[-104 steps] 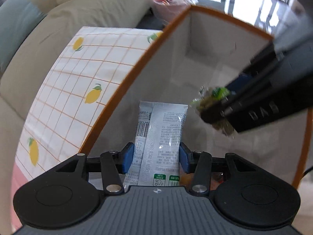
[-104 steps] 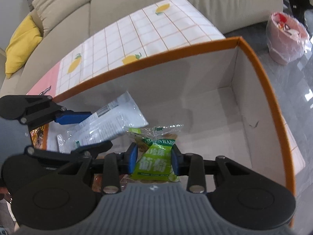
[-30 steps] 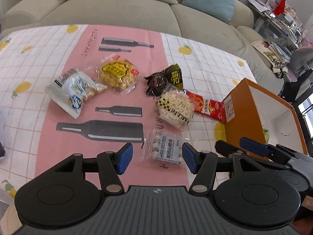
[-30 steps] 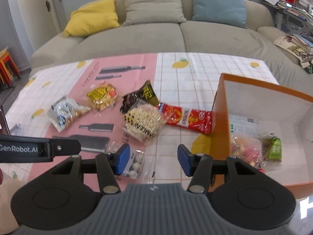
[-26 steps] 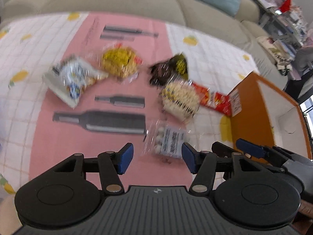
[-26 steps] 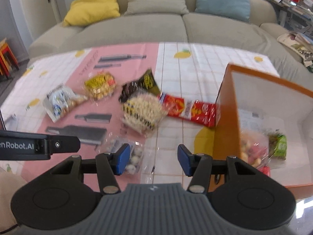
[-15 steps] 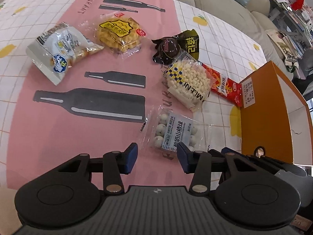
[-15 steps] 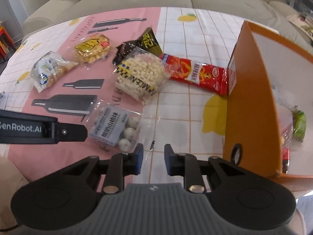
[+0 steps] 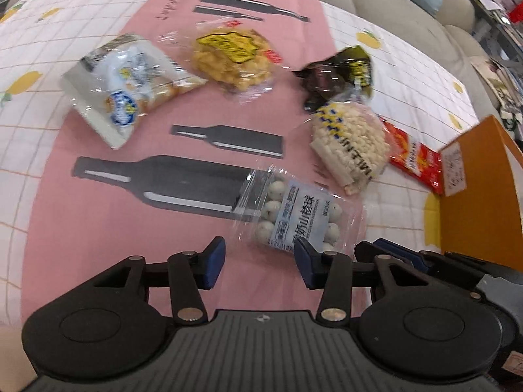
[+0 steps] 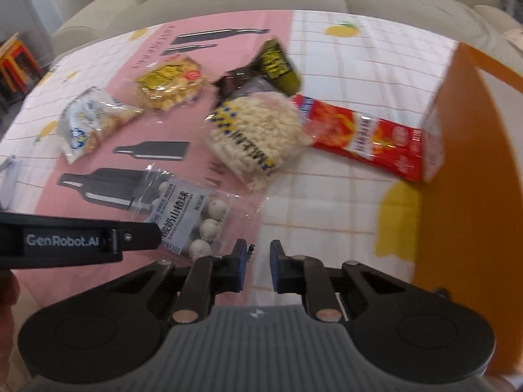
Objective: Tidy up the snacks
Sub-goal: 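Close left tool on the yogurt-ball pack while right tool grasps the white puffed-snack bag, then carry yogurt-ball pack with left tool while right tool carries puffed-snack bag into the box, then open both tools and withdraw them from the box toward the snacks, then grasp the white chip bag with left tool while right tool grasps the red strip packet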
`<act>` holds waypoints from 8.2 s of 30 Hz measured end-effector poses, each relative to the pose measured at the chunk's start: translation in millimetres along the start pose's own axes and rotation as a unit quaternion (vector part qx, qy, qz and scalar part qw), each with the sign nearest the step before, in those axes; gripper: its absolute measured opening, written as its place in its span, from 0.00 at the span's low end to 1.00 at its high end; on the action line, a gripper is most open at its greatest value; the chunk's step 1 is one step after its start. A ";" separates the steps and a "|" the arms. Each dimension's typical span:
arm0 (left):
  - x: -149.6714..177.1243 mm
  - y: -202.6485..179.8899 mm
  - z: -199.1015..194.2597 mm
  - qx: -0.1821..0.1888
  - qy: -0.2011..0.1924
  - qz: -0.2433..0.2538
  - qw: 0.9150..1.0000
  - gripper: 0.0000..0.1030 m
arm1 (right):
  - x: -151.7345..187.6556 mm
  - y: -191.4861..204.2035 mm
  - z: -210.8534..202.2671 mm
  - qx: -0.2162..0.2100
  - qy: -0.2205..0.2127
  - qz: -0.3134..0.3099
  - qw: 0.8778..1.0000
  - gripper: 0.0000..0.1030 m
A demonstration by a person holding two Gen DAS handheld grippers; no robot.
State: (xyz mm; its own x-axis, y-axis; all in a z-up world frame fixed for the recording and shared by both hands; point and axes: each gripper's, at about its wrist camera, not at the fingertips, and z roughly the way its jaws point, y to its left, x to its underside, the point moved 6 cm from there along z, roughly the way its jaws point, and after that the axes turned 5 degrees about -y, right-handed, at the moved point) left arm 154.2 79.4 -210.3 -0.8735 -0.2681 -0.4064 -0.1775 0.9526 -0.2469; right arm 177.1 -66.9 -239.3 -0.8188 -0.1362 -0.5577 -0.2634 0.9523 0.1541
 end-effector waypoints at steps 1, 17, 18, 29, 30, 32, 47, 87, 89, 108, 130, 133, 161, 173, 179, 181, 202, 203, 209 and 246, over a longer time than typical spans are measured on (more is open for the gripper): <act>-1.1 3.4 -1.0 0.002 0.001 -0.009 1.000 0.51 | -1.0 2.8 1.8 -0.011 0.001 0.000 1.000 0.13; -5.6 13.0 -9.3 0.028 0.005 -0.102 0.994 0.52 | -31.1 7.9 21.5 0.012 -0.037 -0.047 0.998 0.09; -6.2 14.5 -9.1 0.028 0.004 -0.106 0.994 0.53 | -30.9 8.9 23.5 0.013 -0.039 -0.050 0.998 0.09; -8.1 15.7 -4.6 -0.005 0.004 -0.102 0.995 0.76 | 1.6 45.0 13.9 -0.077 -0.002 -0.055 0.995 0.06; -8.0 13.0 -1.9 -0.011 0.005 -0.096 0.995 0.77 | 0.9 43.5 14.2 -0.077 -0.003 -0.050 0.996 0.06; -7.9 6.5 3.1 -0.025 0.004 -0.080 0.997 0.78 | -0.4 40.0 15.1 -0.084 0.006 -0.038 0.996 0.06; -19.9 -0.2 13.3 -0.081 -0.029 0.004 0.996 0.64 | -17.8 7.8 -3.1 -0.012 -0.053 -0.065 0.996 0.44; -22.7 -10.9 -36.6 -0.040 -0.070 -0.005 0.997 0.62 | -34.4 10.4 -7.7 -0.003 -0.093 -0.110 0.990 0.76; -24.3 -20.3 -50.5 -0.033 -0.082 0.002 0.996 0.62 | -33.9 7.0 -27.6 -0.005 -0.105 -0.101 0.989 0.76; -24.9 -179.4 -151.7 0.138 -0.116 0.111 0.977 0.62 | -40.3 -106.9 -191.6 0.014 -0.149 -0.012 0.989 0.76; 6.8 -352.7 9.1 0.183 0.110 0.167 0.963 0.62 | -10.3 -296.2 -159.1 0.076 0.088 0.013 0.993 0.76; 13.1 -358.3 29.4 0.182 0.139 0.156 0.961 0.62 | -6.1 -299.0 -143.4 0.069 0.123 -0.015 0.990 0.76; 25.3 -355.2 49.7 0.178 0.197 0.155 0.952 0.69 | 6.1 -295.6 -80.1 0.054 0.256 -0.103 0.960 0.77; 8.7 -346.4 -2.4 0.198 0.164 0.150 0.955 0.69 | -2.6 -292.5 -107.6 0.073 0.229 -0.076 0.968 0.77; -5.8 -314.5 -49.9 0.204 0.106 0.133 0.964 0.69 | -18.2 -271.8 -144.1 0.088 0.165 -0.061 0.980 0.77; -10.7 -298.4 -67.7 0.205 0.076 0.122 0.968 0.69 | -24.5 -259.4 -158.4 0.093 0.133 -0.052 0.985 0.77; -25.5 -131.0 -125.3 0.100 -0.083 0.060 0.990 0.69 | -42.3 -87.4 -189.2 0.022 -0.131 0.026 0.991 0.83; -26.8 -122.7 -123.9 0.103 -0.081 0.054 0.990 0.69 | -41.8 -79.3 -185.2 0.015 -0.130 0.022 0.991 0.83; -45.3 -82.6 -113.6 0.086 -0.098 0.042 0.991 0.69 | -53.1 -45.1 -154.9 0.012 -0.134 -0.010 0.991 0.82; -118.2 62.7 12.0 -0.114 -0.050 0.217 0.968 0.86 | -104.1 -33.6 71.3 0.050 0.142 -0.321 0.935 0.85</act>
State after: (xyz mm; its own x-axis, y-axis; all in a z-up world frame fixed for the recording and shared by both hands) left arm 251.7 169.1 -188.3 -0.8420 0.1628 -0.5143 0.0914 0.9826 0.1615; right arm 307.5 -65.2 -244.5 -0.6143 -0.7420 -0.2684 -0.7096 0.6683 -0.2234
